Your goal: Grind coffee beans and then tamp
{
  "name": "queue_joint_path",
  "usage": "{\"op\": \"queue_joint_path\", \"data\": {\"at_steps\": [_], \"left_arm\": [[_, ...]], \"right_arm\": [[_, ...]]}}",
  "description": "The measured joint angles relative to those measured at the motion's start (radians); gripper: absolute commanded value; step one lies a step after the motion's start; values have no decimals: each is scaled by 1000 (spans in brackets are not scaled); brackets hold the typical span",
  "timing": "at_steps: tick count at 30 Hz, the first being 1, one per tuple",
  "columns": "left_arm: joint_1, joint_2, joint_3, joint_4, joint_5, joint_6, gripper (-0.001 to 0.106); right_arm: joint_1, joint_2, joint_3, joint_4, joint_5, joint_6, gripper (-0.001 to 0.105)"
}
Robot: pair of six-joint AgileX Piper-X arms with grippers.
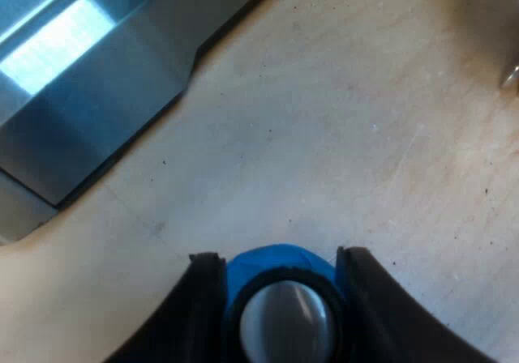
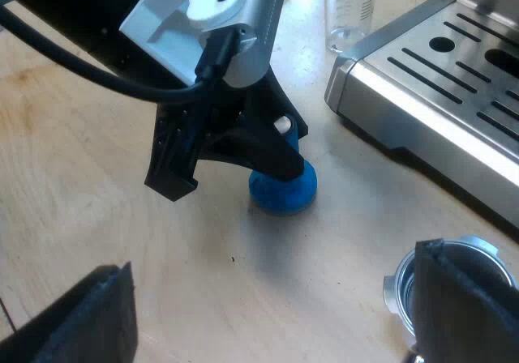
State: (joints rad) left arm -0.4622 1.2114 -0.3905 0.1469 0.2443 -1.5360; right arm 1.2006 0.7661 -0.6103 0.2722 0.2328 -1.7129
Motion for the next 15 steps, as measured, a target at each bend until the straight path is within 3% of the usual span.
{"op": "queue_joint_path", "data": {"at_steps": [2, 4, 10, 15], "left_arm": [[0, 0, 0, 0, 0, 0, 70], [0, 5, 0, 6, 0, 0, 73], [0, 4, -9, 43, 1, -1, 73], [0, -65, -71, 147, 1, -3, 73]], "right_arm": [[0, 0, 0, 0, 0, 0, 70], [0, 0, 0, 0, 0, 0, 70], [0, 0, 0, 0, 0, 0, 70], [0, 0, 0, 0, 0, 0, 70]]}}
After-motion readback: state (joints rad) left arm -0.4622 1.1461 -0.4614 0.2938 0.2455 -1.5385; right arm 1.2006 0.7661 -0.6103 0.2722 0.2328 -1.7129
